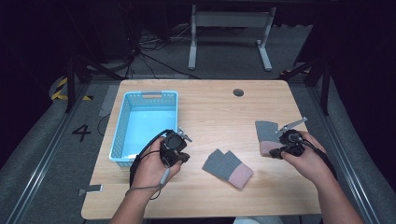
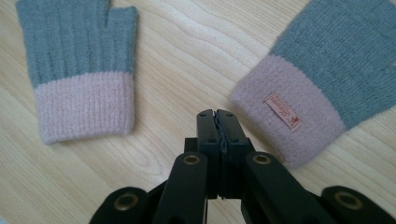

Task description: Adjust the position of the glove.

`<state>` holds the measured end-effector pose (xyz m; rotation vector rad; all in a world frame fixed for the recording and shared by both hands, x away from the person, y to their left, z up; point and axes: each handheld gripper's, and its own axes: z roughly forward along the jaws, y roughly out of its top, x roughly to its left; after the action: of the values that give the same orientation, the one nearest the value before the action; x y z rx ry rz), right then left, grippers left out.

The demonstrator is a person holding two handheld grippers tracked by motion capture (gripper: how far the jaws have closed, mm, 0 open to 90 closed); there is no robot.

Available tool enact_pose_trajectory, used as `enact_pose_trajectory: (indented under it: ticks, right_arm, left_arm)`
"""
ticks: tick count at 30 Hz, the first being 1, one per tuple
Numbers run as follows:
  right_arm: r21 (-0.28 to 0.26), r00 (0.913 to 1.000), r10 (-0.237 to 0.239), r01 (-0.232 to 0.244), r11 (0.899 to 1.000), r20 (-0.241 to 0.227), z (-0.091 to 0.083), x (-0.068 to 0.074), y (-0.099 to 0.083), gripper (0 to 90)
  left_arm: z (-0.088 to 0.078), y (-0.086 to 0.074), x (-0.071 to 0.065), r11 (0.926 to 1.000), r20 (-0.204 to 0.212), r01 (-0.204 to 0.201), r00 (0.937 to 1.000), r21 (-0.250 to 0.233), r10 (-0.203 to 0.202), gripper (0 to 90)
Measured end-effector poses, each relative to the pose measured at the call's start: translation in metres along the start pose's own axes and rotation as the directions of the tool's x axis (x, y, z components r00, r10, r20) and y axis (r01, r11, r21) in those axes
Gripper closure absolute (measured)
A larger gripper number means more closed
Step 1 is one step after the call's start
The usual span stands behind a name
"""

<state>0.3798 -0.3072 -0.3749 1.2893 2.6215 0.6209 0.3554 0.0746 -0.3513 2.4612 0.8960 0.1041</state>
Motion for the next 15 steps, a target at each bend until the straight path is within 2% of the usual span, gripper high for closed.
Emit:
enact_pose_trajectory:
  ticks: [7, 10, 13, 15]
  right_arm:
    - [-0.011, 0.9999, -0.01, 0.01, 1.0, -0.011, -0.005, 0.005, -0.002, 90.0]
    - [-0.008, 0.9987, -0.035, 0.035, 0.999, -0.038, -0.005, 0.009, -0.003, 90.0]
    - [0.001, 0.9944, -0.088, 0.088, 0.996, -0.059, -0.002, 0.018, -0.002, 90.0]
    - [-0.001, 0.9939, -0.091, 0.091, 0.996, -0.063, -0.001, 0.021, -0.002, 90.0]
  left_arm:
    - [0.001, 0.004, -0.003, 0.9999, 0.007, -0.01, 0.9999, 0.005, 0.01, 90.0]
    - [0.003, 0.006, -0.004, 0.9998, 0.015, -0.02, 0.9997, 0.009, 0.02, 90.0]
    - [0.005, 0.007, -0.005, 0.9996, 0.022, -0.026, 0.9994, 0.01, 0.026, 90.0]
    - [0.007, 0.009, -0.007, 0.9995, 0.031, -0.028, 0.9991, 0.01, 0.028, 90.0]
